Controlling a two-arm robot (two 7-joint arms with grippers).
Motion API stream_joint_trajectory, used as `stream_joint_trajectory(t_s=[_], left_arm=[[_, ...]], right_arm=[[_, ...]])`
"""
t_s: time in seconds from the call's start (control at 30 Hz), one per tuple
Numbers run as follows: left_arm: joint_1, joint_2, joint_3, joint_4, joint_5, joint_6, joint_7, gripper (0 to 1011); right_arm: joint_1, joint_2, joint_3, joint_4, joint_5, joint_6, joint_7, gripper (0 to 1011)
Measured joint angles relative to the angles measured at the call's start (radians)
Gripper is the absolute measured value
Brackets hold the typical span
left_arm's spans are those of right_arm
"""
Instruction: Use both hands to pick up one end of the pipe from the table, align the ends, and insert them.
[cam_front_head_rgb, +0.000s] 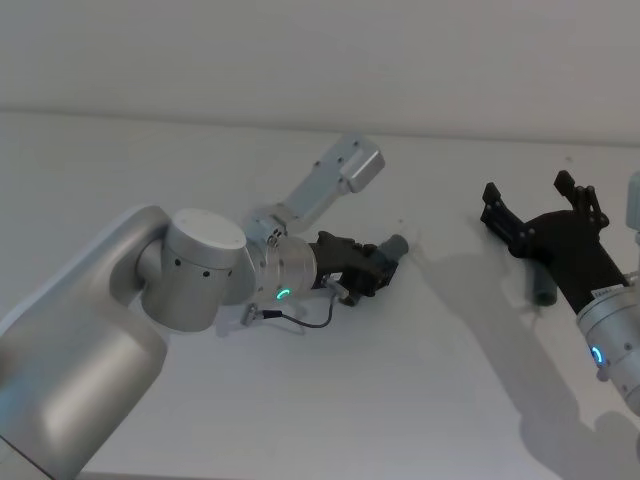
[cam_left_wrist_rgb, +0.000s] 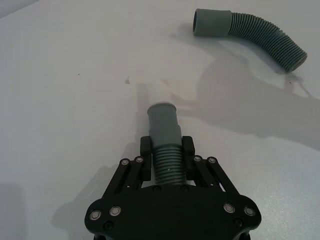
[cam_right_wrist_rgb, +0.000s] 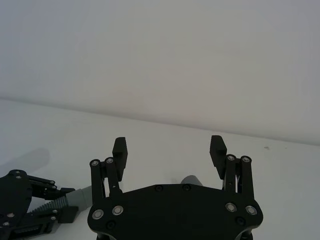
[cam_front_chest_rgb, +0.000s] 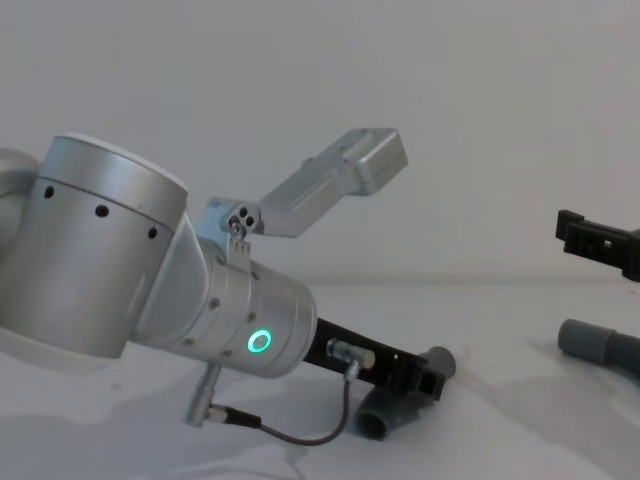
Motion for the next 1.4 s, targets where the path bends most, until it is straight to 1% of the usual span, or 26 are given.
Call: stream_joint_trajectory(t_s=[0.43, 0.6, 0.83, 0.93, 1.0, 1.03, 1.17, 1.2, 1.4], left_arm=[[0.000, 0.000, 0.000, 0.000, 0.000, 0.000, -0.001, 348], [0.000, 0.000, 0.000, 0.000, 0.000, 0.000, -0.001, 348], [0.000, 0.000, 0.000, 0.000, 0.000, 0.000, -0.001, 348], [0.000, 0.000, 0.000, 0.000, 0.000, 0.000, -0.001, 348], [0.000, 0.000, 0.000, 0.000, 0.000, 0.000, -0.001, 347], [0.000, 0.000, 0.000, 0.000, 0.000, 0.000, -0.001, 348], [0.000, 0.000, 0.000, 0.000, 0.000, 0.000, -0.001, 348], [0.000, 0.000, 0.000, 0.000, 0.000, 0.000, -0.001, 348], [0.000, 0.000, 0.000, 0.000, 0.000, 0.000, -0.001, 348]], right_arm=[[0.000, 0.000, 0.000, 0.000, 0.000, 0.001, 0.000, 1004], [0.001, 0.004, 0.000, 0.000, -0.006, 0.017, 0.000, 1004], [0.008, 0.015, -0.003, 0.003, -0.016, 0.080, 0.001, 1004], [0.015, 0.022, -0.003, 0.009, -0.020, 0.127, 0.002, 1004], [0.018, 0.024, -0.003, 0.012, -0.022, 0.146, 0.003, 1004], [0.023, 0.026, -0.003, 0.018, -0.023, 0.168, 0.003, 1004], [0.034, 0.029, -0.003, 0.032, -0.023, 0.205, 0.005, 1004], [0.041, 0.029, -0.002, 0.041, -0.023, 0.225, 0.007, 1004], [0.068, 0.030, 0.001, 0.079, -0.019, 0.276, 0.021, 1004]])
